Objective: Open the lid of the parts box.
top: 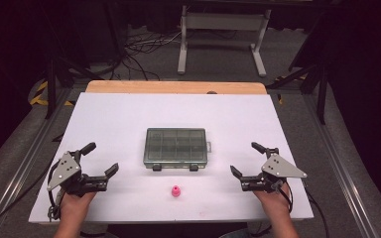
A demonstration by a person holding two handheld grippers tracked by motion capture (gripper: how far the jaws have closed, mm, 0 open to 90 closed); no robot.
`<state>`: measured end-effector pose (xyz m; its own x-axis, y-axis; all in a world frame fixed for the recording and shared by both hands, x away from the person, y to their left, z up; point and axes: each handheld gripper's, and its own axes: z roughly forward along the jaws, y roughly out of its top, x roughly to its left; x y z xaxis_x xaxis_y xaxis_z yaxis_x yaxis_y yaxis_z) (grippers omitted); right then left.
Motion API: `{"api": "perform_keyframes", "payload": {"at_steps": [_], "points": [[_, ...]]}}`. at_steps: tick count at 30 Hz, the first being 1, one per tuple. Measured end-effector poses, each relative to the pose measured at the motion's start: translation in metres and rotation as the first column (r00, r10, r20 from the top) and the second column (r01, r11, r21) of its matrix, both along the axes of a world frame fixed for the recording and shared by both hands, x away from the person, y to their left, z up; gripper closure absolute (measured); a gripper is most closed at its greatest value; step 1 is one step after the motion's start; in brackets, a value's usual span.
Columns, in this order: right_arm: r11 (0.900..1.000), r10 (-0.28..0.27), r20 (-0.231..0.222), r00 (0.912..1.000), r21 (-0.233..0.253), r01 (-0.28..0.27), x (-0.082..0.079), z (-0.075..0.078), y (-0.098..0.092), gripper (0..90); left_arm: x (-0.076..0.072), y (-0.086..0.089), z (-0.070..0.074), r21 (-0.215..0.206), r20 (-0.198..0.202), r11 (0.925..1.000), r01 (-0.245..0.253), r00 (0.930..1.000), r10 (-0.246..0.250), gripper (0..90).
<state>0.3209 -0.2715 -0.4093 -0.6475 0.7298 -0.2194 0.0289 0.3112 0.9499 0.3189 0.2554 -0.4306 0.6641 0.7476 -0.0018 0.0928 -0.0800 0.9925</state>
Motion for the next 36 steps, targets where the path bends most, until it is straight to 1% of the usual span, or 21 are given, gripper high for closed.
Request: {"api": "perform_keyframes", "payload": {"at_steps": [2,3,4,6,8,12,14,16,20,23,26,27,29,32,36], "points": [[1.000,-0.002,-0.005,1.0000,0.018,0.002,0.0010,0.0005,-0.0025,2.4,-0.0004,0.0000,-0.0002,0.010,-0.003,0.9998,-0.015,0.9999,0.015,1.3],[1.000,-0.005,-0.005,1.0000,0.025,0.005,0.0012,0.0005,-0.0030,2.4,-0.0008,0.0001,-0.0001,0.022,-0.002,0.9996,-0.020,0.9998,0.020,1.3],[1.000,-0.005,-0.005,1.0000,0.025,0.005,0.0012,0.0005,-0.0030,2.4,-0.0008,0.0001,-0.0001,0.022,-0.002,0.9996,-0.020,0.9998,0.020,1.3],[1.000,-0.002,-0.005,1.0000,0.018,0.002,0.0017,-0.0001,-0.0023,2.4,-0.0018,0.0002,0.0004,0.034,0.009,0.9992,-0.023,0.9997,0.022,1.4],[1.000,-0.009,0.002,1.0000,-0.020,0.009,0.0018,-0.0012,0.0001,2.5,-0.0030,-0.0002,0.0009,0.060,0.026,0.9976,-0.033,0.9992,0.031,1.4],[1.000,0.002,0.008,1.0000,-0.028,-0.002,0.0012,-0.0014,0.0024,2.5,-0.0045,-0.0027,0.0017,0.097,0.053,0.9947,-0.037,0.9981,0.032,1.4],[1.000,0.001,0.008,1.0000,-0.025,-0.001,0.0010,-0.0012,0.0021,2.5,-0.0049,-0.0032,0.0018,0.095,0.059,0.9948,-0.036,0.9978,0.031,1.4],[1.000,0.003,0.005,1.0000,-0.015,-0.003,0.0009,-0.0011,0.0008,2.7,-0.0049,-0.0031,0.0022,0.088,0.056,0.9956,-0.032,0.9981,0.027,1.4],[1.000,0.005,0.004,1.0000,-0.007,-0.005,0.0007,-0.0009,0.0001,3.0,-0.0040,-0.0019,0.0018,0.065,0.033,0.9977,-0.018,0.9993,0.016,1.1],[1.000,0.009,0.004,1.0000,-0.008,-0.009,0.0006,-0.0009,0.0012,3.0,-0.0038,-0.0019,0.0020,0.067,0.029,0.9976,-0.014,0.9995,0.012,1.2],[1.000,0.013,0.002,0.9999,-0.008,-0.013,0.0004,-0.0006,0.0027,2.9,-0.0043,-0.0032,0.0031,0.072,0.035,0.9974,-0.012,0.9993,0.010,1.5],[1.000,0.025,-0.004,0.9997,0.016,-0.025,0.0003,0.0004,0.0031,2.6,-0.0042,-0.0038,0.0033,0.075,0.034,0.9971,-0.010,0.9994,0.008,1.5],[0.999,0.029,-0.005,0.9996,0.023,-0.029,0.0003,0.0010,0.0031,2.6,-0.0034,-0.0051,0.0029,0.086,0.028,0.9963,-0.006,0.9996,0.003,1.5],[0.999,0.031,-0.009,0.9995,0.032,-0.030,0.0012,0.0018,0.0032,2.6,-0.0025,-0.0059,0.0027,0.089,0.020,0.9960,-0.002,0.9998,0.000,1.4],[0.999,0.032,-0.019,0.9993,0.023,-0.032,0.0026,0.0013,0.0043,2.6,-0.0028,-0.0069,0.0029,0.097,0.016,0.9952,-0.002,0.9999,0.001,1.3]]}}
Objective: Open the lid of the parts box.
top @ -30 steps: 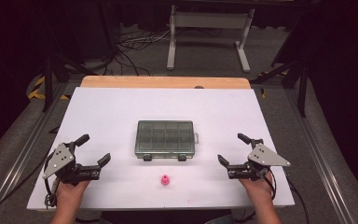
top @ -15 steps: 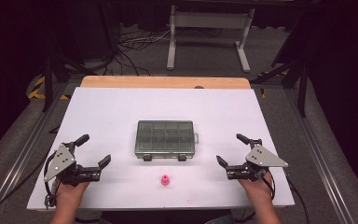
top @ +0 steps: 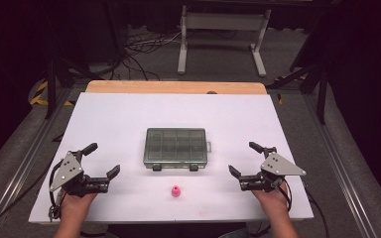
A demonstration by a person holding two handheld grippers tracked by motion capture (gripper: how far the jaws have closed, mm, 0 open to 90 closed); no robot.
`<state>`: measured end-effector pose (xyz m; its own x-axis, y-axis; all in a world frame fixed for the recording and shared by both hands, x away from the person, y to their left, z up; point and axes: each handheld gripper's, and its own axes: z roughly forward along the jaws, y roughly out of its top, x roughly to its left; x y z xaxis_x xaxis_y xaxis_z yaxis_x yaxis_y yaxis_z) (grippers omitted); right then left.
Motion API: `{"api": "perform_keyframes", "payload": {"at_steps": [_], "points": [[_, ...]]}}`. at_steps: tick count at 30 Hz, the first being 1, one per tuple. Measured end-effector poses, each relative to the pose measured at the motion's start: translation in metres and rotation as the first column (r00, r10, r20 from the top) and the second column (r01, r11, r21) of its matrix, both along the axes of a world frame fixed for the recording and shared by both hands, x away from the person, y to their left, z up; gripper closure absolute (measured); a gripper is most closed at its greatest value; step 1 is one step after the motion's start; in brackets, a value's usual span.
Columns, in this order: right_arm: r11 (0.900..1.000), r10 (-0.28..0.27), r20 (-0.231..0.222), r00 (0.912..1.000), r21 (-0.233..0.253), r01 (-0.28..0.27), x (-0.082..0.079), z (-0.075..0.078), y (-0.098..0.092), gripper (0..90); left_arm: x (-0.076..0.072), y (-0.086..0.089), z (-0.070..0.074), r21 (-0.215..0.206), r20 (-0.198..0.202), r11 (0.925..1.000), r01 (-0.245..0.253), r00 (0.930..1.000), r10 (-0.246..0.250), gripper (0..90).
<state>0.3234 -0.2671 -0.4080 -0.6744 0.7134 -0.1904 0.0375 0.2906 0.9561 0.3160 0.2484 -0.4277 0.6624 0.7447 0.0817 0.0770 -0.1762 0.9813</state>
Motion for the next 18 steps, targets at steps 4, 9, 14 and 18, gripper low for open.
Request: {"api": "perform_keyframes", "payload": {"at_steps": [4,9,14,18], "points": [[1.000,0.002,-0.012,0.9999,-0.013,-0.002,0.002,0.001,0.003,2.6,0.003,-0.003,0.000,0.000,-0.012,1.0000,0.009,0.9999,-0.009,1.8],[0.999,0.025,-0.030,0.9992,-0.031,-0.026,0.007,0.005,0.012,2.6,0.015,-0.008,0.005,-0.010,-0.048,0.9993,0.035,0.9982,-0.035,2.1],[0.997,0.051,-0.038,0.9980,-0.050,-0.053,0.015,0.010,0.026,2.9,0.027,-0.020,0.009,0.013,-0.065,0.9985,0.054,0.9965,-0.053,2.0],[0.996,0.067,-0.024,0.9974,-0.048,-0.069,0.019,0.015,0.032,3.0,0.034,-0.024,0.009,0.008,-0.081,0.9970,0.077,0.9939,-0.076,2.1]]}}
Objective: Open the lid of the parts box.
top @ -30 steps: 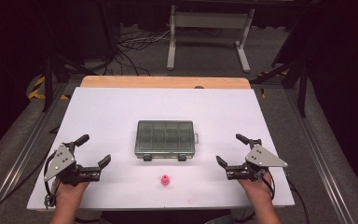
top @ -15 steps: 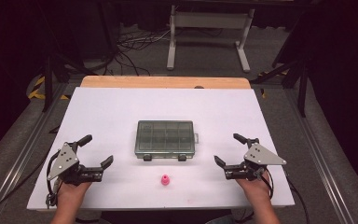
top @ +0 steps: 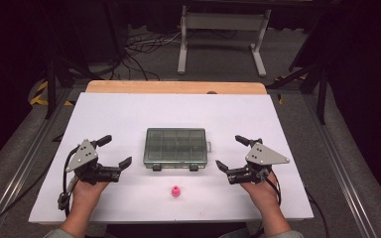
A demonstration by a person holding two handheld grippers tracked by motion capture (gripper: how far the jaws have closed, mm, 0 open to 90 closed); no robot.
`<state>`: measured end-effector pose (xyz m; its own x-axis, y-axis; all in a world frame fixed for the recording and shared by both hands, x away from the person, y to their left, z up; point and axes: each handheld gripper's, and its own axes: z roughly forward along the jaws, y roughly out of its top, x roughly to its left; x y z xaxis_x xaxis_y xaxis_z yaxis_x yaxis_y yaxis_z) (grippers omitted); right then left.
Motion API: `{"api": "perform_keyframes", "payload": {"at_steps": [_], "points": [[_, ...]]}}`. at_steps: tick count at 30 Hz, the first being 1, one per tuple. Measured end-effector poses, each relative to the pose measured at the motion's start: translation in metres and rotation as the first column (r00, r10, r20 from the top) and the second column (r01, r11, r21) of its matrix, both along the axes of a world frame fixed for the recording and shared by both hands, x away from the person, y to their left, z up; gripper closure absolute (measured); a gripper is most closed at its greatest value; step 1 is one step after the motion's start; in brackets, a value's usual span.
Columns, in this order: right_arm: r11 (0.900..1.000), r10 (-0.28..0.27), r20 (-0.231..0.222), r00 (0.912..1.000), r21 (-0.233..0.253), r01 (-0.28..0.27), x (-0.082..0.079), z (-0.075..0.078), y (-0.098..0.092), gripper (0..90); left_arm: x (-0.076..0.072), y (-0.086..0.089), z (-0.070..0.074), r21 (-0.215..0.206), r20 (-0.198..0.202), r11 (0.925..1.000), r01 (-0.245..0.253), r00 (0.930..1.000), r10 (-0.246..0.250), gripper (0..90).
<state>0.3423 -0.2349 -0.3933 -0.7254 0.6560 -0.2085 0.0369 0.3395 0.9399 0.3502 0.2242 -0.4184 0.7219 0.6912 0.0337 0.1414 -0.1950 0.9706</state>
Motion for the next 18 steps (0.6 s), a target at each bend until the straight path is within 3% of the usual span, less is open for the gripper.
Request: {"api": "perform_keyframes", "payload": {"at_steps": [3,6,8,11,14,16,18], "points": [[1.000,0.005,-0.004,1.0000,0.003,-0.005,0.005,0.001,0.004,3.0,0.004,-0.005,0.001,0.012,0.008,0.9999,0.007,0.9999,-0.008,1.8],[1.000,-0.002,-0.015,0.9999,-0.018,0.001,0.010,0.000,0.008,3.0,0.009,-0.014,0.000,0.071,0.024,0.9975,0.006,0.9997,-0.007,1.5],[1.000,0.000,-0.022,0.9998,-0.016,0.000,0.012,-0.001,0.009,3.0,0.011,-0.014,-0.002,0.061,0.008,0.9979,0.020,0.9998,-0.021,1.2],[1.000,0.009,-0.031,0.9995,-0.019,-0.010,0.014,-0.003,0.012,3.0,0.016,-0.016,-0.003,0.007,0.006,0.9991,0.042,0.9991,-0.042,1.1],[1.000,0.022,-0.042,0.9989,-0.019,-0.022,0.016,-0.004,0.015,3.0,0.019,-0.018,-0.003,0.016,0.000,0.9985,0.052,0.9987,-0.052,1.2],[0.999,0.035,-0.066,0.9972,-0.036,-0.038,0.017,-0.008,0.019,3.1,0.023,-0.020,-0.007,0.062,-0.019,0.9967,0.053,0.9985,-0.051,1.8],[0.997,0.039,-0.078,0.9961,-0.063,-0.044,0.017,-0.012,0.022,3.5,0.026,-0.018,-0.010,0.067,-0.066,0.9952,0.071,0.9956,-0.067,1.9]]}}
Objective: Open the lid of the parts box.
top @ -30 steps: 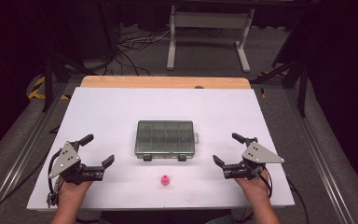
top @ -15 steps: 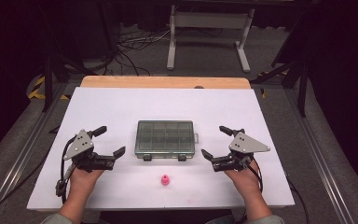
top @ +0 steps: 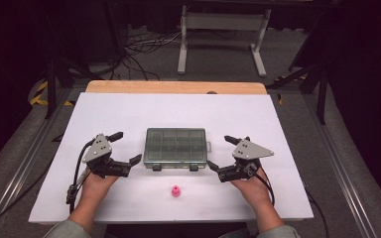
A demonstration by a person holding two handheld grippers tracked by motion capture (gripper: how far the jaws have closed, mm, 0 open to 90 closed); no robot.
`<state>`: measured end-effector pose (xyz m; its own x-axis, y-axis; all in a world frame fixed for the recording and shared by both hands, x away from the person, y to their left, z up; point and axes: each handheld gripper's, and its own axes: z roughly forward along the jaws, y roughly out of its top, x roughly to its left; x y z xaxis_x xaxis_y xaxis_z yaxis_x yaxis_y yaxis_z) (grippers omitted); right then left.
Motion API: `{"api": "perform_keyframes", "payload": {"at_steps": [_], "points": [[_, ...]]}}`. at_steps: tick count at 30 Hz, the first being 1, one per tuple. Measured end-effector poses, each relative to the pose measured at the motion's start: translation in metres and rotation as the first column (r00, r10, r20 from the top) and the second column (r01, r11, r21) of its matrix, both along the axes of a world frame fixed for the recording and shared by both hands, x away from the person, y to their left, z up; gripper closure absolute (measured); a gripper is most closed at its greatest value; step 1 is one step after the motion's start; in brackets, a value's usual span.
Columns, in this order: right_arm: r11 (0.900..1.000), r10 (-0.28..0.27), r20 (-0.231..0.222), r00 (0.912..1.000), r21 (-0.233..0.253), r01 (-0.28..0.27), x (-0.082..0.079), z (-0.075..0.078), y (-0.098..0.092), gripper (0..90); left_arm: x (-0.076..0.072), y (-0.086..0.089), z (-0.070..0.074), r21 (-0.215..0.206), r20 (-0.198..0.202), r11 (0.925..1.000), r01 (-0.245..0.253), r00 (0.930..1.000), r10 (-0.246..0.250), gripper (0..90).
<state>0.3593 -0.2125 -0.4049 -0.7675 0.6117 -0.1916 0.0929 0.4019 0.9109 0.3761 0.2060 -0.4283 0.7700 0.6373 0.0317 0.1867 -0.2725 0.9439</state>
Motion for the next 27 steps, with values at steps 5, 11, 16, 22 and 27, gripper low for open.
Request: {"api": "perform_keyframes", "payload": {"at_steps": [5,11,16,22,27], "points": [[1.000,0.009,-0.042,0.9991,-0.001,-0.009,0.005,-0.003,-0.001,5.8,0.001,-0.002,-0.001,-0.003,-0.015,0.9994,0.035,0.9993,-0.036,2.6],[1.000,0.018,-0.081,0.9966,-0.015,-0.019,0.011,-0.007,0.001,6.0,0.005,-0.002,-0.003,0.004,-0.069,0.9989,0.047,0.9965,-0.047,2.7],[0.999,0.031,-0.119,0.9924,-0.024,-0.034,0.015,-0.011,0.003,5.9,0.007,-0.005,-0.004,0.045,-0.106,0.9960,0.078,0.9917,-0.073,5.2],[0.996,0.045,-0.133,0.9901,-0.076,-0.055,0.015,-0.014,0.005,9.3,0.010,-0.009,-0.010,0.130,-0.165,0.9865,0.100,0.9833,-0.078,5.7],[0.991,0.054,-0.173,0.9834,-0.112,-0.074,0.016,-0.020,0.005,11.1,0.009,-0.008,-0.011,0.195,-0.190,0.9734,0.121,0.9783,-0.083,6.4]]}}
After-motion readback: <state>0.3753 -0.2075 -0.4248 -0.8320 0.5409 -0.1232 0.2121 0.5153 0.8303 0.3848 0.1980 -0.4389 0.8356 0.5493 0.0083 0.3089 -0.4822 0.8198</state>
